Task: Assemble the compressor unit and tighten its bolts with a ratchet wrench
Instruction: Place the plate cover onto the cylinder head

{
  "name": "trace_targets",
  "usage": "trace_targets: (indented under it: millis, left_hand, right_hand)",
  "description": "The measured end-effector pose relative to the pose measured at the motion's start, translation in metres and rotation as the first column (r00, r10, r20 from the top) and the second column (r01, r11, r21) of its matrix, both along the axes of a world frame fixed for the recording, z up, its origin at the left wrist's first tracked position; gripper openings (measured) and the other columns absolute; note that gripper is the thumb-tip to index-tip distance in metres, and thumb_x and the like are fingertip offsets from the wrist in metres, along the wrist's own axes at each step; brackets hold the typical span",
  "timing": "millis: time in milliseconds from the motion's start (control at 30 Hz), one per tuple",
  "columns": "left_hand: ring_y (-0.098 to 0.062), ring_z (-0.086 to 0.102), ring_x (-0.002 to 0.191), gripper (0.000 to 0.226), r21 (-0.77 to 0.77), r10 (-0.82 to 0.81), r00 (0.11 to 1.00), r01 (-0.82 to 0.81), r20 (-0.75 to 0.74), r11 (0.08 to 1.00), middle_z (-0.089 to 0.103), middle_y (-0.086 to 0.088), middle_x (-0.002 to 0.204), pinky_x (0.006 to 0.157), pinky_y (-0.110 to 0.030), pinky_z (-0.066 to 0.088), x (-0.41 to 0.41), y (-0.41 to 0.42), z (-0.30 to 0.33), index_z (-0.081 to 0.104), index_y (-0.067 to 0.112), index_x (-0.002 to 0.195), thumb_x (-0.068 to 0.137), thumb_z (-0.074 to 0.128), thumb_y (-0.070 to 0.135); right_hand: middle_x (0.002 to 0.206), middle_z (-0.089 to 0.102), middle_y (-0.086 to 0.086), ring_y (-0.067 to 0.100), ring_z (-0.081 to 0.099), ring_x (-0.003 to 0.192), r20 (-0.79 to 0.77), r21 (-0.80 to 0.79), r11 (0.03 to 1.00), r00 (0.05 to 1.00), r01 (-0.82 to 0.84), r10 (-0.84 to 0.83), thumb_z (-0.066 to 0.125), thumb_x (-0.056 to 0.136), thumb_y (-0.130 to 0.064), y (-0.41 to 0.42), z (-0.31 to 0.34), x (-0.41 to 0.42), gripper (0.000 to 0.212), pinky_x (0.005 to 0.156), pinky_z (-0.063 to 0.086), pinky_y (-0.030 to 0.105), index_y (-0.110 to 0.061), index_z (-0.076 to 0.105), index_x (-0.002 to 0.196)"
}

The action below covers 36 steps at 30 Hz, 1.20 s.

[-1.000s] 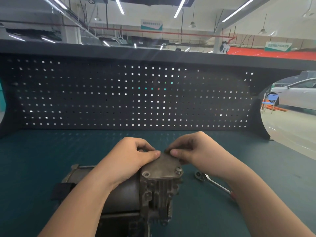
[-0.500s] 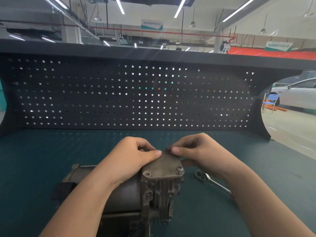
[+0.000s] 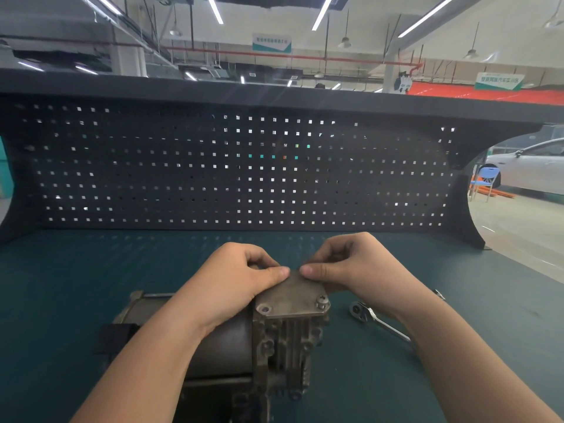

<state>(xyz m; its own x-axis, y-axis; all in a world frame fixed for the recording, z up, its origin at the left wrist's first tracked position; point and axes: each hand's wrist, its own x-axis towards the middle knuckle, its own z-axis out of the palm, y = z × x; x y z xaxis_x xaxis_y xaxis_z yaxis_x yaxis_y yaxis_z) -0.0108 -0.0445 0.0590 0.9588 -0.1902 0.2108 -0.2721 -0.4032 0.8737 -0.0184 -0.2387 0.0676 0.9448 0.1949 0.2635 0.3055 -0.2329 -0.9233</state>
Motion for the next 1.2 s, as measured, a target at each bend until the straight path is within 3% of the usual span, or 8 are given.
trace_targets:
  millis: [167,300,400,533,667,900,1067,1200]
  left_hand:
    - [0.0,0.061,0.055,0.013,-0.002,-0.004,1.0,0.004,0.002,1.0,0.071,0.006,0.063,0.06,-0.021,0.044,0.0006,-0.0001,-0.0003,0.075,0.021,0.075,0.082,0.076,0.032]
    - [0.002,0.061,0.054,0.013,0.008,0.004,1.0,-0.004,0.012,1.0,0.07,0.008,0.062,0.059,-0.019,0.042,0.0011,0.0003,-0.001,0.075,0.023,0.074,0.081,0.076,0.034]
    - [0.001,0.062,0.055,0.013,0.005,0.002,1.0,-0.002,0.009,1.0,0.071,0.006,0.063,0.059,-0.019,0.043,0.0011,0.0007,-0.0011,0.075,0.023,0.074,0.081,0.076,0.033]
    - [-0.001,0.063,0.056,0.013,-0.011,-0.003,1.0,0.003,0.005,1.0,0.072,0.004,0.064,0.06,-0.021,0.044,0.0009,0.0006,-0.0004,0.075,0.021,0.075,0.081,0.076,0.032]
    - [-0.001,0.06,0.053,0.013,-0.02,-0.003,1.0,0.003,-0.005,1.0,0.069,0.006,0.059,0.059,-0.021,0.043,0.0013,0.0004,-0.0007,0.075,0.021,0.074,0.081,0.077,0.032]
    - [0.001,0.061,0.054,0.01,-0.012,-0.021,1.0,0.021,0.003,1.0,0.071,0.006,0.062,0.06,-0.021,0.043,0.0019,0.0013,-0.0009,0.075,0.025,0.074,0.08,0.077,0.033]
    - [-0.001,0.062,0.055,0.011,-0.017,-0.023,1.0,0.023,-0.004,1.0,0.071,0.005,0.063,0.061,-0.022,0.043,0.0015,0.0011,-0.0004,0.075,0.024,0.074,0.081,0.077,0.032]
    - [0.0,0.062,0.053,0.014,-0.019,-0.01,1.0,0.009,-0.02,1.0,0.071,0.006,0.061,0.056,-0.017,0.044,0.0001,0.0001,0.0004,0.075,0.02,0.075,0.081,0.077,0.032]
  right_hand:
    - [0.087,0.076,0.006,0.013,0.072,0.081,-0.017,-0.088,0.99,0.994,-0.107,0.105,0.062,0.09,-0.001,-0.0066,0.0003,-0.0012,0.013,0.069,0.055,0.019,-0.006,0.074,0.093]
    - [0.075,0.074,0.007,0.014,0.071,0.068,-0.037,-0.029,0.997,0.997,-0.074,0.073,0.073,0.082,-0.005,-0.0038,0.0,0.0007,0.006,0.062,0.055,0.02,-0.008,0.07,0.077]
    - [0.065,0.068,0.006,0.011,0.067,0.058,-0.059,0.05,0.999,0.998,-0.008,0.011,0.082,0.067,-0.017,0.0008,-0.0052,0.0045,0.025,0.054,0.052,0.021,-0.008,0.059,0.067]
    - [0.082,0.075,0.0,0.009,0.07,0.073,-0.093,0.057,0.996,0.993,-0.07,0.075,0.078,0.066,-0.03,0.0013,-0.0058,0.0023,0.034,0.056,0.052,0.018,-0.012,0.07,0.094]
    - [0.09,0.075,0.006,0.013,0.072,0.082,-0.085,0.054,0.991,0.988,-0.121,0.125,0.069,0.085,-0.012,-0.0057,-0.0043,0.0027,0.009,0.063,0.055,0.021,-0.013,0.076,0.09]
    - [0.062,0.069,0.003,0.01,0.067,0.057,-0.027,0.065,0.998,0.999,-0.021,0.022,0.076,0.077,-0.006,0.0021,-0.006,0.0044,0.017,0.052,0.051,0.019,-0.009,0.064,0.065]
    - [0.081,0.075,0.0,0.008,0.071,0.074,-0.063,0.011,0.997,0.995,-0.076,0.077,0.073,0.08,-0.017,-0.0016,-0.0039,0.0036,0.012,0.06,0.053,0.016,-0.015,0.072,0.092]
    - [0.084,0.075,0.008,0.015,0.072,0.078,-0.07,0.044,0.993,0.991,-0.107,0.11,0.068,0.085,-0.009,-0.0055,-0.0033,0.0032,0.009,0.064,0.056,0.021,-0.012,0.077,0.084]
